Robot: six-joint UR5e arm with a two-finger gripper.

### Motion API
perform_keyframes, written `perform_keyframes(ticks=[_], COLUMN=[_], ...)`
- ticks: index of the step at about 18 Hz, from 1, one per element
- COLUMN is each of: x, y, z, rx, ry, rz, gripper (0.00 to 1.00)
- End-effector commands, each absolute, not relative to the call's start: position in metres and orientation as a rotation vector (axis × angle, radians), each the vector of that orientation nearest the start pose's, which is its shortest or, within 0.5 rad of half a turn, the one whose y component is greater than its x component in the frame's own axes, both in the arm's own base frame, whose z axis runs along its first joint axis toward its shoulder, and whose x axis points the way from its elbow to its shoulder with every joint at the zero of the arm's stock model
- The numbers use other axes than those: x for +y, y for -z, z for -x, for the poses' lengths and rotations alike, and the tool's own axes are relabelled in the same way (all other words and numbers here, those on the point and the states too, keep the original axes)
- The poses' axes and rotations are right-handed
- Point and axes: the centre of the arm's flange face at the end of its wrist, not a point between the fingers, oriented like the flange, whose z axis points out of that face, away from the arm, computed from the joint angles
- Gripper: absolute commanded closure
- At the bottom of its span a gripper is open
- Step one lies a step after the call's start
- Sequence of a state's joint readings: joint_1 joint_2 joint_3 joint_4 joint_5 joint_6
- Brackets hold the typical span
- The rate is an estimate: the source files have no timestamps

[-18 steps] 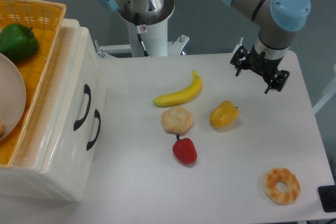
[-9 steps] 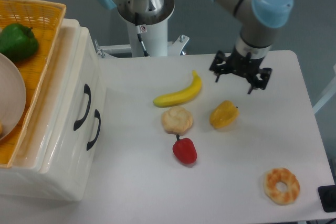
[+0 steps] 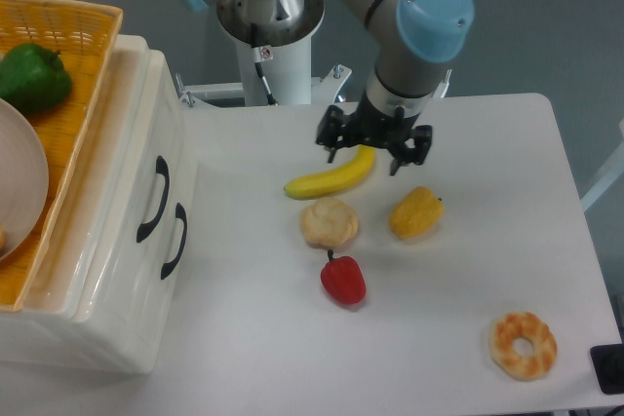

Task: Slide the top white drawer open
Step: 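Move the gripper over the banana toward the upper drawer's black handle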

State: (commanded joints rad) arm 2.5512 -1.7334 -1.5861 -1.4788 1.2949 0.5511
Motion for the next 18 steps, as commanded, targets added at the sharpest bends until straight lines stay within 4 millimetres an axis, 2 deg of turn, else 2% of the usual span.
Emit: perform_keyframes(ticks=[4,10,14,18], x=[0.47,0.504,0.512,0.524], y=[-0.411,-0.408,-0.402,-0.396], z=[0.326,0.294,0.288,0.271], rx=[-0.76,-0.717,-0.705,-0.665], ry=[0.464,0.596,0.682,0.699], rz=[2.87,2.828,2.788,2.812], gripper=[0.0,0.0,0.0,0.0])
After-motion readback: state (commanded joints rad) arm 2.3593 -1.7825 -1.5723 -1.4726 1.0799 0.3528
